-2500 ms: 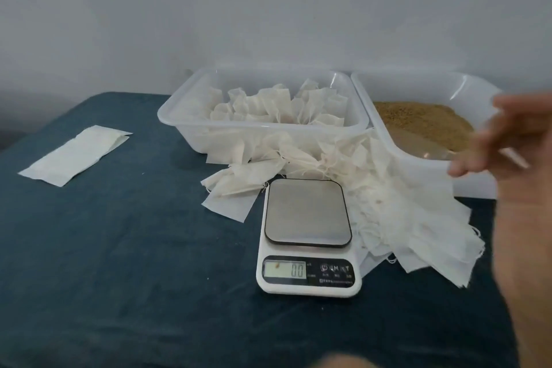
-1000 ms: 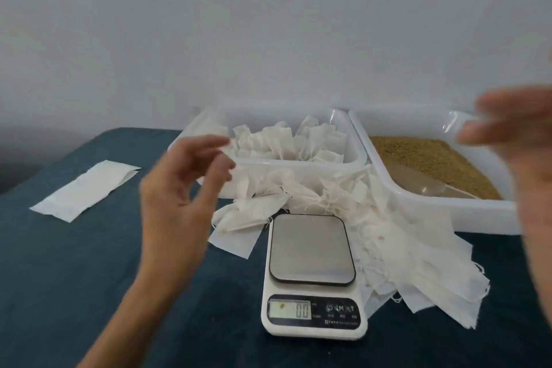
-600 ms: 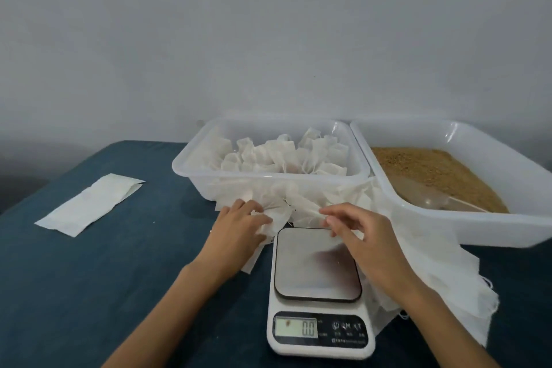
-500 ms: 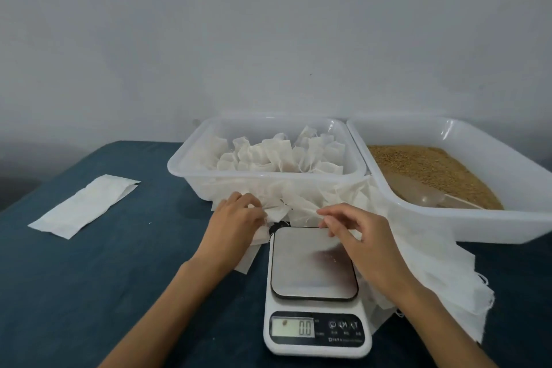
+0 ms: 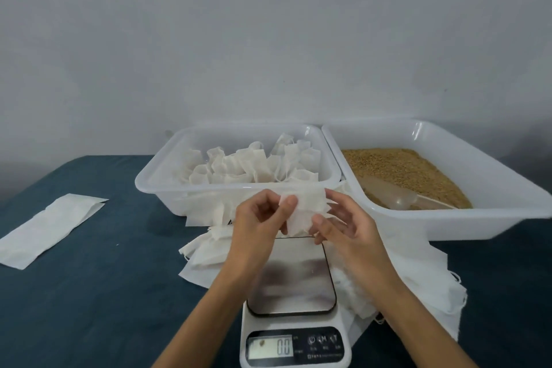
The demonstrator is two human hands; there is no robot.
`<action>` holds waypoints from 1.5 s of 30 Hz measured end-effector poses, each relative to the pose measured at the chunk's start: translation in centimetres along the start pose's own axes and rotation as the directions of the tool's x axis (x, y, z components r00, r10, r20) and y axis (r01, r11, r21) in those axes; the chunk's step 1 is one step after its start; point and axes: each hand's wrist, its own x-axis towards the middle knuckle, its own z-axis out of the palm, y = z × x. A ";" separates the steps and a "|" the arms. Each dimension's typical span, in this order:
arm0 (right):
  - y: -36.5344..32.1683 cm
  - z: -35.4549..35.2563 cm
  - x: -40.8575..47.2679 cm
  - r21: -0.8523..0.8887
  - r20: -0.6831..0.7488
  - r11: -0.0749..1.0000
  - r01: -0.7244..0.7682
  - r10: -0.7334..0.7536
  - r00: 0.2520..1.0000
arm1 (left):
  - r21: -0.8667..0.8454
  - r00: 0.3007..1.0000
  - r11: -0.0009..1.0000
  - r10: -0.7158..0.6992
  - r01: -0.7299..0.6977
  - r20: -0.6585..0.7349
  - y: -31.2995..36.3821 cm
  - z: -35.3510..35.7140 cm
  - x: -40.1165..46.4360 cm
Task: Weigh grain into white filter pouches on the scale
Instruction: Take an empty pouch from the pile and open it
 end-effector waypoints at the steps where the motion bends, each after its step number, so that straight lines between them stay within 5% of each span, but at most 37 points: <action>1: 0.0 -0.1 0.1 0.006 -0.004 1.000 -0.004 0.004 1.000 | 0.005 1.000 1.000 0.004 -0.004 0.000 -0.3 0.0 -0.1; 9: -0.3 0.0 -0.6 -0.079 0.042 0.992 0.096 -0.093 0.995 | 0.031 0.996 0.999 0.029 -0.032 0.084 -0.4 -0.8 -0.8; 17: -0.3 -0.5 -0.6 -0.041 -0.087 0.997 0.069 -0.072 0.994 | -0.073 0.969 0.993 -0.071 0.091 0.235 -0.5 -1.2 -0.9; 21: -0.3 -0.7 -0.3 -0.061 -0.070 0.993 0.105 -0.110 0.991 | -0.056 0.996 0.997 -0.047 0.052 0.078 -0.6 -1.3 -0.6; 24: -0.1 -0.5 -0.5 -0.132 -0.069 0.983 0.128 -0.138 0.988 | 0.151 0.989 0.985 0.101 -0.084 -0.107 -1.2 -1.4 -0.4; 27: 0.1 -0.1 -0.9 -0.283 -0.082 0.941 0.183 -0.214 0.973 | 0.194 0.979 0.964 0.197 -0.181 -0.062 -1.5 -1.3 -0.6; 31: 0.2 0.5 -1.1 -0.480 -0.068 0.819 0.314 -0.391 0.918 | 0.072 0.983 0.992 0.091 -0.104 0.160 -1.2 -0.4 -1.2; 45: 1.1 0.7 -1.0 -0.648 0.163 0.575 0.499 -0.536 0.828 | -0.049 0.990 0.996 -0.068 0.074 0.123 -1.6 -0.2 -1.0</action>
